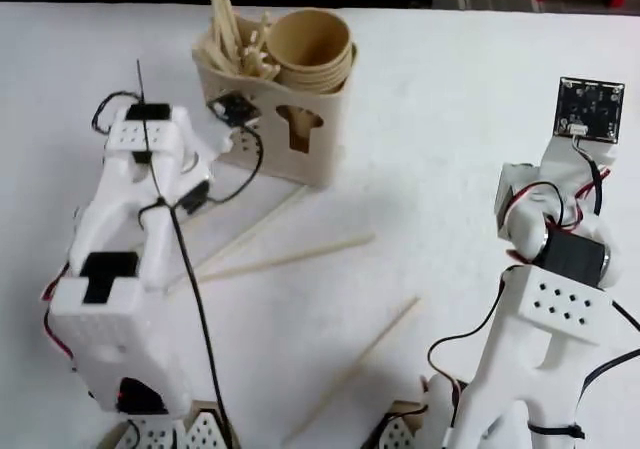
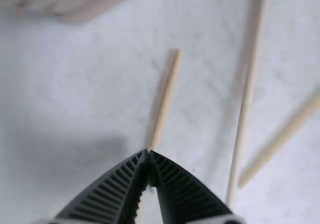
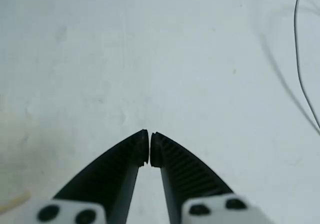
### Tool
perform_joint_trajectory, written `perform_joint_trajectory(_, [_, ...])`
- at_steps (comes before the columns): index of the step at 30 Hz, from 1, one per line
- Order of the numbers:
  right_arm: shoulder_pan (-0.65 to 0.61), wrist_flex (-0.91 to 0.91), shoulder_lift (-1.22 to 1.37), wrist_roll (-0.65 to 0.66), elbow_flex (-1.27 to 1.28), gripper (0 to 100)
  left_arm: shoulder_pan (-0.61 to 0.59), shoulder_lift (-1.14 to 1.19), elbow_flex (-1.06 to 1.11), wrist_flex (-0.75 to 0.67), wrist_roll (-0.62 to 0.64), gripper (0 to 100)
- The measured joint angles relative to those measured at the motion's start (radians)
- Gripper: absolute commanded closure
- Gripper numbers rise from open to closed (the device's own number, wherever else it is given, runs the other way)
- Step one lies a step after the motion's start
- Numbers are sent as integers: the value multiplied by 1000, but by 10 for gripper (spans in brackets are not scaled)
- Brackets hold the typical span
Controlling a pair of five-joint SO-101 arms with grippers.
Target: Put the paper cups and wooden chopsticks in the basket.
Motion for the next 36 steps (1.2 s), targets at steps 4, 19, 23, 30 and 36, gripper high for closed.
perform_joint_trajectory(4, [0, 0, 0, 0, 0, 978, 0, -75, 121, -51, 3, 976])
perform_joint_trajectory(19, [0, 0, 0, 0, 0, 978, 8, -153, 278, -52, 3, 972])
perform_joint_trajectory(23, [0, 0, 0, 0, 0, 978, 8, -285, 365, -74, 3, 857])
perform_joint_trajectory(30, [0, 0, 0, 0, 0, 978, 6, -348, 420, -132, 3, 829])
perform_joint_trajectory(36, [0, 0, 0, 0, 0, 978, -52, -236, 420, -278, 3, 834])
